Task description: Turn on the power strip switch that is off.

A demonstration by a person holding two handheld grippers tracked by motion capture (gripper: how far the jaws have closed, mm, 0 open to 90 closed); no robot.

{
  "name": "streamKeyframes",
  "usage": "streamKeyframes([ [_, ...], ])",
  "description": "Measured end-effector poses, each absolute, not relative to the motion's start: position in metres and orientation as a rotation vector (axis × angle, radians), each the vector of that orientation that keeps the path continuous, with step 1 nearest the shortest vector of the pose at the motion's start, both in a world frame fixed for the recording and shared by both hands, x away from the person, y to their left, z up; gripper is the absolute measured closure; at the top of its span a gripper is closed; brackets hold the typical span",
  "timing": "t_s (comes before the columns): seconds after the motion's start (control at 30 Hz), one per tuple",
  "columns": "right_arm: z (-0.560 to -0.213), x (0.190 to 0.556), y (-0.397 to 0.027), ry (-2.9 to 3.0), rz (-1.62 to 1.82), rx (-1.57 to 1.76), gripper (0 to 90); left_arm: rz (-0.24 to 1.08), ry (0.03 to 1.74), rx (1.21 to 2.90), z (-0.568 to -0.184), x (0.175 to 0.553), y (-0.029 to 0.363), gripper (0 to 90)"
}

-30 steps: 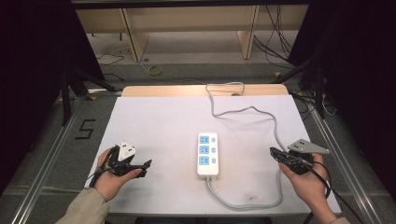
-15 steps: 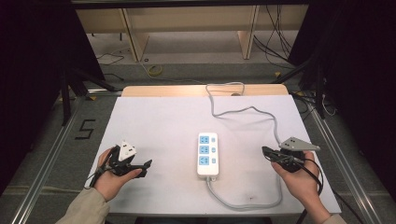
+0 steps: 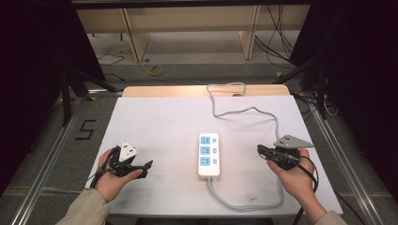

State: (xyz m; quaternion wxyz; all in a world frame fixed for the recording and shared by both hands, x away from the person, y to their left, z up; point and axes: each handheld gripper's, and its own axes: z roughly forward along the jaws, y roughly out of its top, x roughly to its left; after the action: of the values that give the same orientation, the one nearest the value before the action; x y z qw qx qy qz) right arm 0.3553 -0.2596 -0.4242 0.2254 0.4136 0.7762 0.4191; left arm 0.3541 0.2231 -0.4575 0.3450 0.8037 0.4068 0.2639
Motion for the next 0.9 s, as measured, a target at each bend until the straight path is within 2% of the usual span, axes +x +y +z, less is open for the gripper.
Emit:
streamKeyframes([
  [0.9, -0.424, 0.367, -0.241, 2.190, 1.177, 1.124, 90.0, 0.671, 1.055, 2.081, -0.457, 0.354, 0.222, 17.6],
])
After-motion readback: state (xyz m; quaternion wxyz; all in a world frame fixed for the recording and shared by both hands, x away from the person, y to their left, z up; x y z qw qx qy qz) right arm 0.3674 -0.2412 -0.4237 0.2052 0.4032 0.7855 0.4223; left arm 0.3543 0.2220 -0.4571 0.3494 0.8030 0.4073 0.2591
